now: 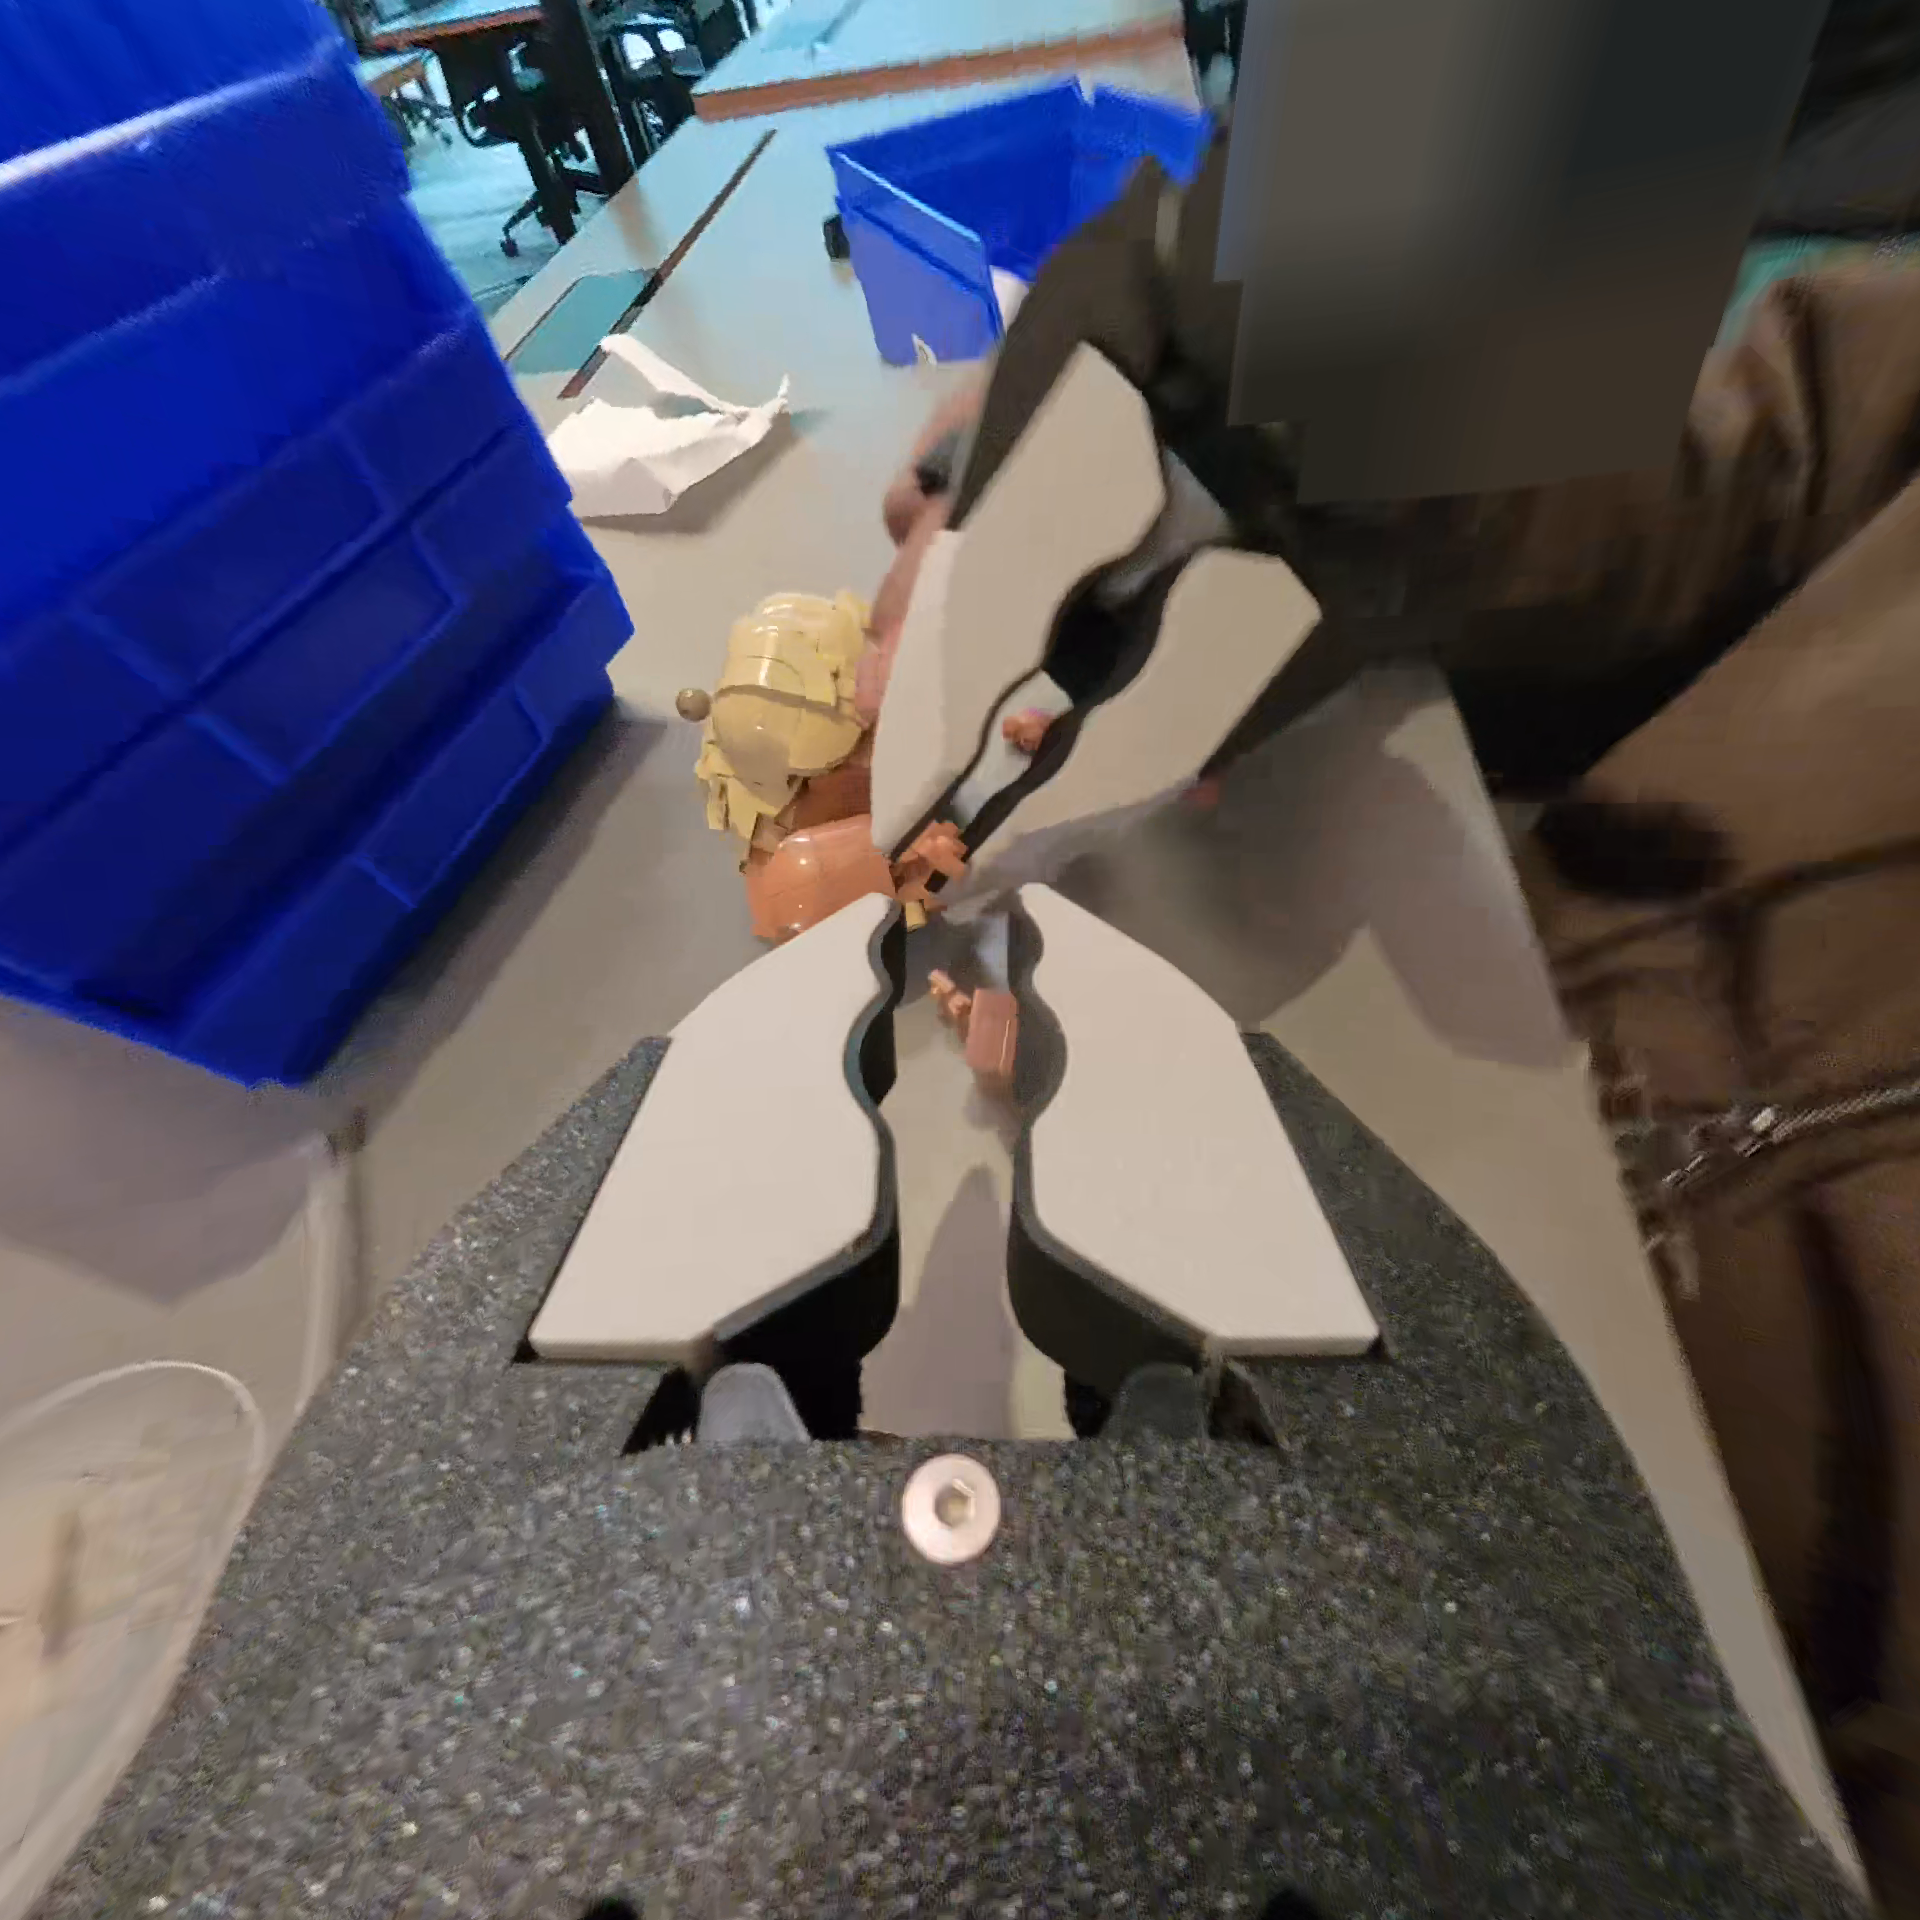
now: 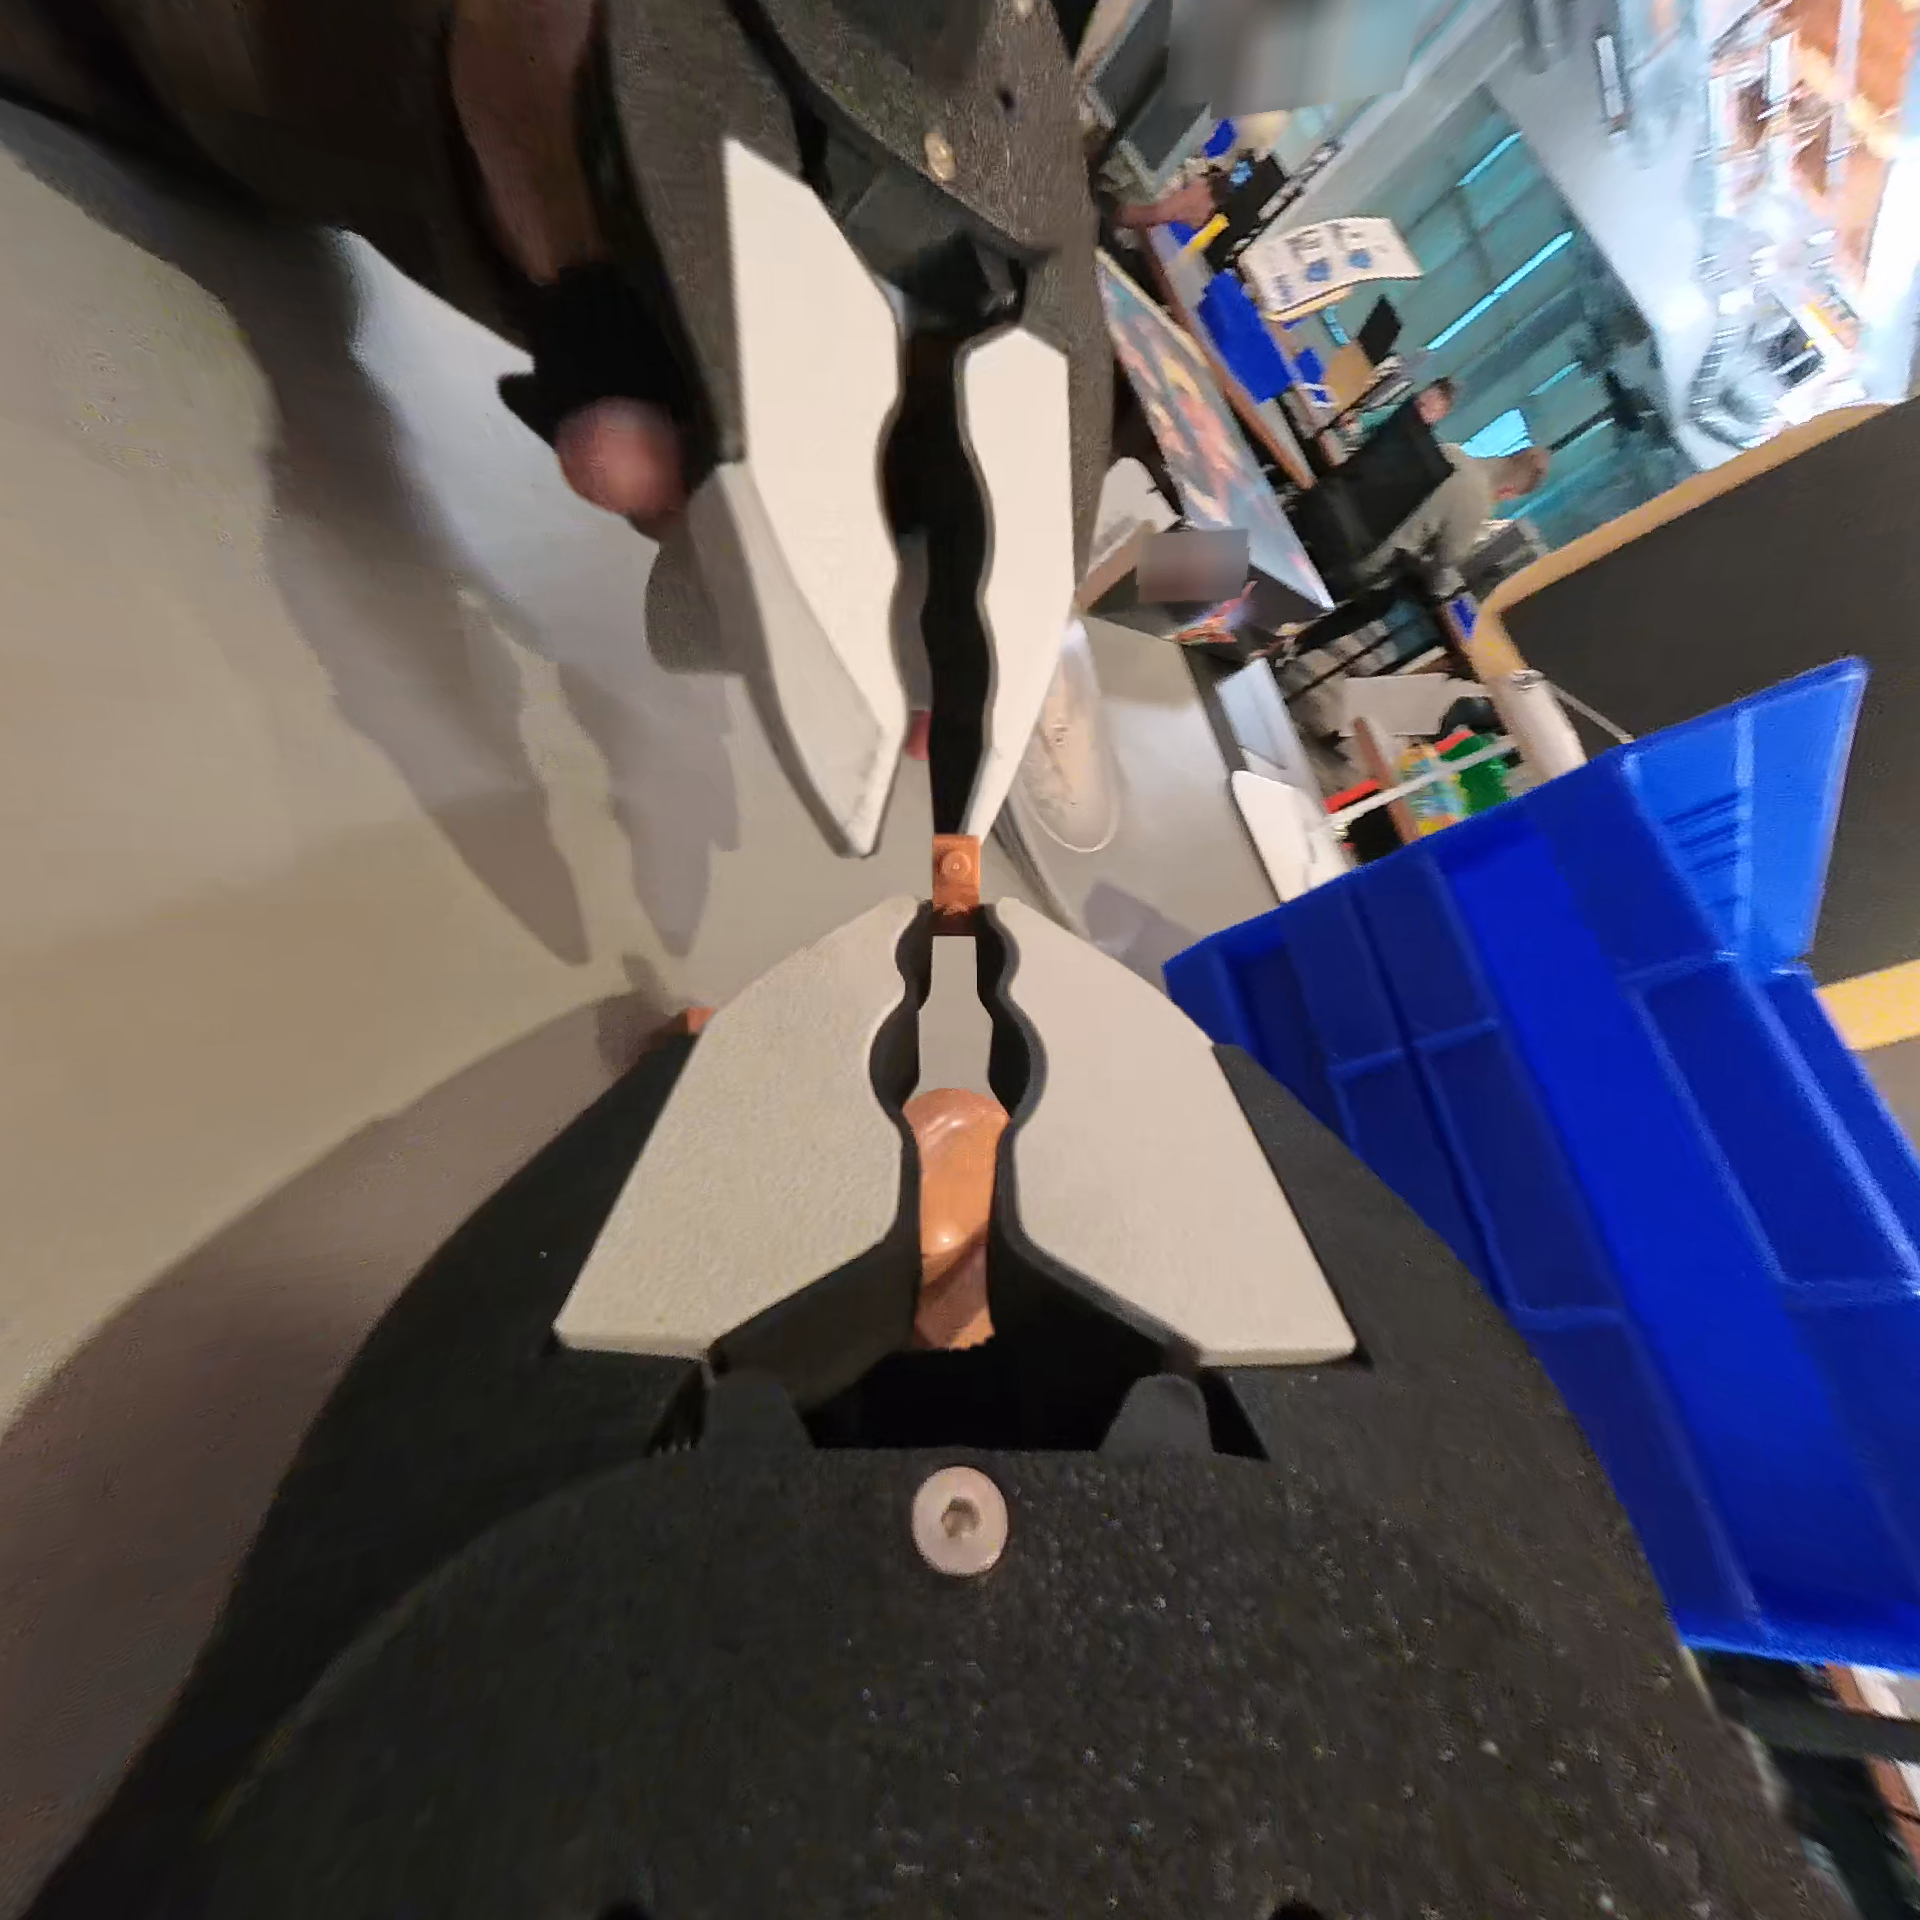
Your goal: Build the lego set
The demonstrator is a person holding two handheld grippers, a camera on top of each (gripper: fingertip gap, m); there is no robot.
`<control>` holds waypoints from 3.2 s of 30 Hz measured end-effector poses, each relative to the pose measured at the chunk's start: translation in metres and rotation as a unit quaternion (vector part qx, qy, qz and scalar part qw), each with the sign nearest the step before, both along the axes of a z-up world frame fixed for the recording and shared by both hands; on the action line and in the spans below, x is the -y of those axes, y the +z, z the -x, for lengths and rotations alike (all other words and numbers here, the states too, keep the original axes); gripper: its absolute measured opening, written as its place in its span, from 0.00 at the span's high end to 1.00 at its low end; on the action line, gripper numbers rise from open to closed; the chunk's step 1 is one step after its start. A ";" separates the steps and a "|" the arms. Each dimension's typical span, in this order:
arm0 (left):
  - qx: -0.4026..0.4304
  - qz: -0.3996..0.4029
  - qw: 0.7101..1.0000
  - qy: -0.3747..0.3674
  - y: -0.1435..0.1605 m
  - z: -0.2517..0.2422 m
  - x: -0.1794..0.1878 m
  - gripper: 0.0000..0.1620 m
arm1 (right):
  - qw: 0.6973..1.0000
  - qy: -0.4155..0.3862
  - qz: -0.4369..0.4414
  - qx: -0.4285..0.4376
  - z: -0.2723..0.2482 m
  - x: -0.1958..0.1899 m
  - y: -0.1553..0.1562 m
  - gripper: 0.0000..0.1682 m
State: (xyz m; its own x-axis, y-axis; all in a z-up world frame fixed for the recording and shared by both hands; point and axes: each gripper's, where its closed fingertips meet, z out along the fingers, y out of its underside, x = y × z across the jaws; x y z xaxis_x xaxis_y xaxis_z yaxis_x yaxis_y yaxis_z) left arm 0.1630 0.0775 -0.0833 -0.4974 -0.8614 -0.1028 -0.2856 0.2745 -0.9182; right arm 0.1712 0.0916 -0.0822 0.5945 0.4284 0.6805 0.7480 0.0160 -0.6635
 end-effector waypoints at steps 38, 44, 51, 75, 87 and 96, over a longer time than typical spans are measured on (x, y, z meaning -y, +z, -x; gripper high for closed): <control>0.022 0.004 0.999 -0.050 0.003 0.003 0.006 0.96 | 0.991 0.013 -0.078 0.105 0.012 0.005 0.003 0.95; 0.040 -0.080 0.993 -0.073 -0.001 0.009 0.009 0.96 | 0.993 0.039 -0.060 0.095 0.017 0.010 -0.001 0.95; 0.042 -0.162 0.983 -0.079 -0.011 0.010 0.009 0.96 | 0.993 0.046 -0.036 0.107 0.018 0.010 -0.011 0.95; 0.052 -0.129 0.989 -0.046 -0.007 0.004 0.005 0.97 | 0.984 -0.004 -0.091 0.152 0.000 0.004 -0.004 0.93; 0.062 0.051 0.996 -0.033 0.017 -0.002 0.010 0.97 | 0.979 -0.023 -0.153 0.132 0.007 0.003 0.016 0.86; 0.040 0.068 0.996 -0.030 0.013 -0.003 0.008 0.97 | 0.975 -0.023 -0.154 0.158 0.007 0.003 0.014 0.93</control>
